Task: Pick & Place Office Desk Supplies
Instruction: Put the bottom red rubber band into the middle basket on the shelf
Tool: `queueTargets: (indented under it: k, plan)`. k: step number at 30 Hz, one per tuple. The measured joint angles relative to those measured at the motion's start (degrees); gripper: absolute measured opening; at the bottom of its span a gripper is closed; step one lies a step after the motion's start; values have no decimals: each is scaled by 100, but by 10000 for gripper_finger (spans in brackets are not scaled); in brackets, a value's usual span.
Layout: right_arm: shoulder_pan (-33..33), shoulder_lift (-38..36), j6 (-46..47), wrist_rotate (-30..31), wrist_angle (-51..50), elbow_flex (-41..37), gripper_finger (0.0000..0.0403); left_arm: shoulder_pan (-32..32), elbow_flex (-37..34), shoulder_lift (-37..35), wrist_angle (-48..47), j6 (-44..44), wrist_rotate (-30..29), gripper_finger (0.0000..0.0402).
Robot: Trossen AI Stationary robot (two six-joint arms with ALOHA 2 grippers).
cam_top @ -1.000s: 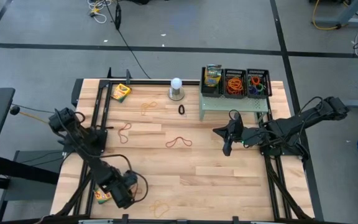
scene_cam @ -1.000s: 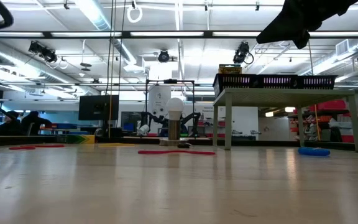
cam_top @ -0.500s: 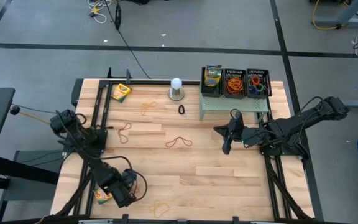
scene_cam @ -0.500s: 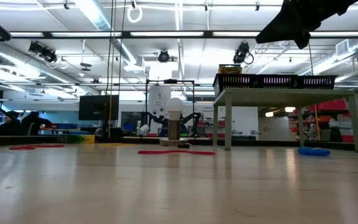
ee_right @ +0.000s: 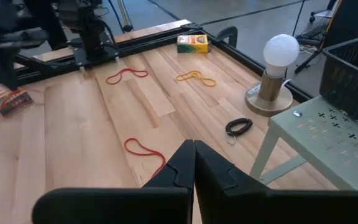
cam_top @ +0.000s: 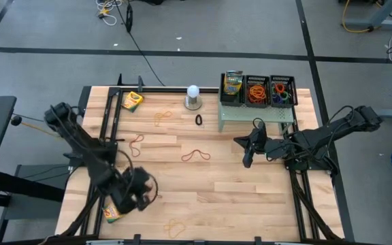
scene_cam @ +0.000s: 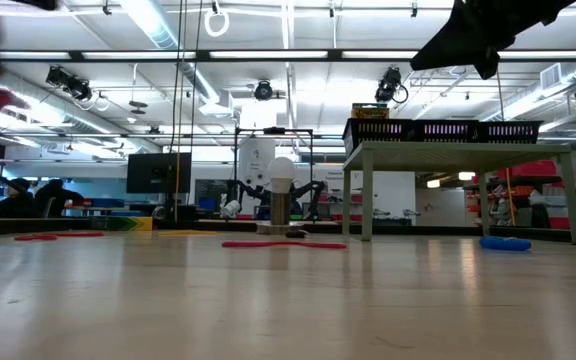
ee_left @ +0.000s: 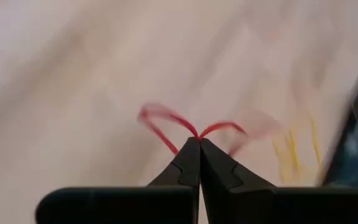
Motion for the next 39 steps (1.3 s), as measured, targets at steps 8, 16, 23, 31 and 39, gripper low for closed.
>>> queueTargets:
  k: [8, 16, 23, 31, 39]
  plan:
    - [-156, 0, 22, -48, 22, 0, 7, 989, -18, -528, 235, 1445, -1751, 2]
    - [-264, 0, -5, -104, 308, 9, 7, 2655, -1578, -370, 5800, 4117, -522, 2]
    - [-258, 0, 111, -697, 302, 9, 8, 4070, -1805, 401, 7897, 4741, 1341, 1]
    - [-146, 444, 806, -1083, 447, 7, 68, 4380, -939, 1468, 7901, 5037, 2039, 1]
    - [-92, 1361, 1148, -1197, 1211, 7, 167, 4322, -113, 2094, 7916, 5323, 2568, 1]
